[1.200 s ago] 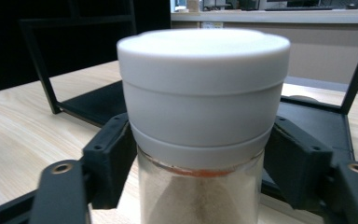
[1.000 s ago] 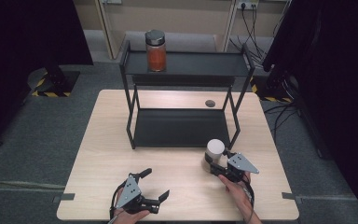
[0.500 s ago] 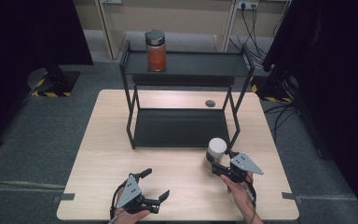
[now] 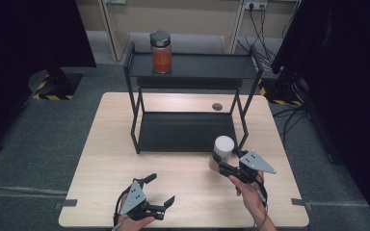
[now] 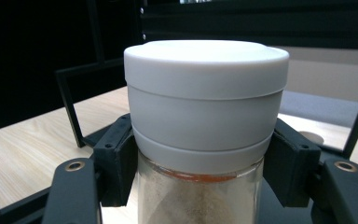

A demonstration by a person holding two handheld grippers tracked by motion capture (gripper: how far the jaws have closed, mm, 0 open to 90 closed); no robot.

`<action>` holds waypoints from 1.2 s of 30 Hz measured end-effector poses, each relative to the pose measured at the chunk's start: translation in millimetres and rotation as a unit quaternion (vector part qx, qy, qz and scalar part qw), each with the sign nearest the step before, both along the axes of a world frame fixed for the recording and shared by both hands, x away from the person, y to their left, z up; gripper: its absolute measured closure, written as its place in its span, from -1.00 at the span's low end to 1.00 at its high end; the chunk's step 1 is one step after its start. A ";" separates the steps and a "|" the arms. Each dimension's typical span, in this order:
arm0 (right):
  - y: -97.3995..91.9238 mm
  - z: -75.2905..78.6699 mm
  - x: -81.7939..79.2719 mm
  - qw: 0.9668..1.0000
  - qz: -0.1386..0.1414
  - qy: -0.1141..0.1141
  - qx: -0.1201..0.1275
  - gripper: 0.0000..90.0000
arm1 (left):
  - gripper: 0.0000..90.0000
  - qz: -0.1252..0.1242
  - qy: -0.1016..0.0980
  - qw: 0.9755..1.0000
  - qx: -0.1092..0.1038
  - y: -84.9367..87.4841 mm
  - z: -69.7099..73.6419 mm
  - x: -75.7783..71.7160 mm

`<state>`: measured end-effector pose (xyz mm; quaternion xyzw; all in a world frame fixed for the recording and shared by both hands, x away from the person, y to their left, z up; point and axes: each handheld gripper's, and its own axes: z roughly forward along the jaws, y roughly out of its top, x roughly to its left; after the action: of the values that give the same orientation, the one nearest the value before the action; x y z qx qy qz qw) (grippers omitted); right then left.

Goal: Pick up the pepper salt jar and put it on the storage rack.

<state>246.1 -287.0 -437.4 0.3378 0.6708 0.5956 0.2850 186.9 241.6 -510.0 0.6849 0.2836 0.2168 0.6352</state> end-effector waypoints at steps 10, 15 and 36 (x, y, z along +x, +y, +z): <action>6.1 28.1 9.1 1.000 0.017 -0.003 0.006 -0.22 | -0.98 0.000 0.000 1.000 -0.002 0.1 -0.2 -0.3; 9.8 43.1 14.4 1.000 0.028 -0.006 -0.003 -0.22 | -0.98 0.000 0.001 1.000 0.000 0.1 -0.1 -0.1; 18.9 91.9 27.3 0.998 0.058 -0.016 0.001 -0.22 | -0.98 0.001 0.001 1.000 -0.001 0.5 -0.4 -0.2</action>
<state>273.5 -268.0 -345.5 0.2887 0.6838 0.6175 0.2603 186.7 242.1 -510.4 0.6842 0.2852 0.2167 0.6353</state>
